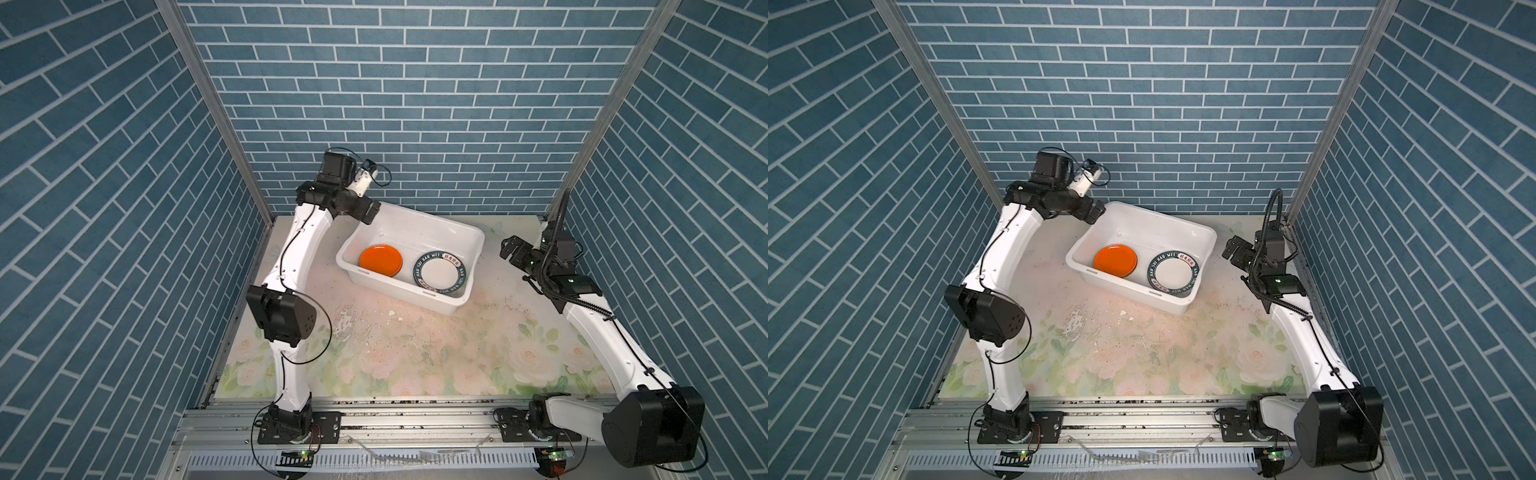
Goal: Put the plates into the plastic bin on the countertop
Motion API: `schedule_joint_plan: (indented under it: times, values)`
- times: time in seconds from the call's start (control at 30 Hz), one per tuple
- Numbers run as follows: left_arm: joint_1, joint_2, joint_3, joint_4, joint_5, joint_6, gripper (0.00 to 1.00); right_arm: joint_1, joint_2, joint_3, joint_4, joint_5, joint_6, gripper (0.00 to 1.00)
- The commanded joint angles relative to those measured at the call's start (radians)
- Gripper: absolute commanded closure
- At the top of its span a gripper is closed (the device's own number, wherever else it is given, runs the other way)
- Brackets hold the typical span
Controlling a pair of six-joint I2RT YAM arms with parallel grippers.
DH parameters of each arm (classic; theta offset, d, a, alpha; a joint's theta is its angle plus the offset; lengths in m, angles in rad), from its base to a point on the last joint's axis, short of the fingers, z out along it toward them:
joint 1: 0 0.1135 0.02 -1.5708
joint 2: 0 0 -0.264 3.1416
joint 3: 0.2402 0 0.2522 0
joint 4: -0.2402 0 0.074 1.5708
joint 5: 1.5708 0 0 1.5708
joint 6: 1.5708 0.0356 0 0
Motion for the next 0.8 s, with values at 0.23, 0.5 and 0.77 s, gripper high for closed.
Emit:
schedule_joint_plan:
  times: [0.23, 0.5, 0.77]
  values:
    - [0.358, -0.318, -0.496, 0.28, 0.033, -0.212, 0.0, -0.085, -0.104, -0.18, 0.201, 0.076, -0.129, 0.01]
    - [0.41, -0.468, -0.801, 0.436, 0.037, -0.235, 0.0, -0.167, -0.162, -0.263, 0.219, -0.009, -0.189, 0.01]
    - [0.414, -0.628, -1.2, 0.744, 0.056, -0.27, 0.0, -0.244, -0.172, -0.378, 0.344, -0.043, -0.263, 0.01]
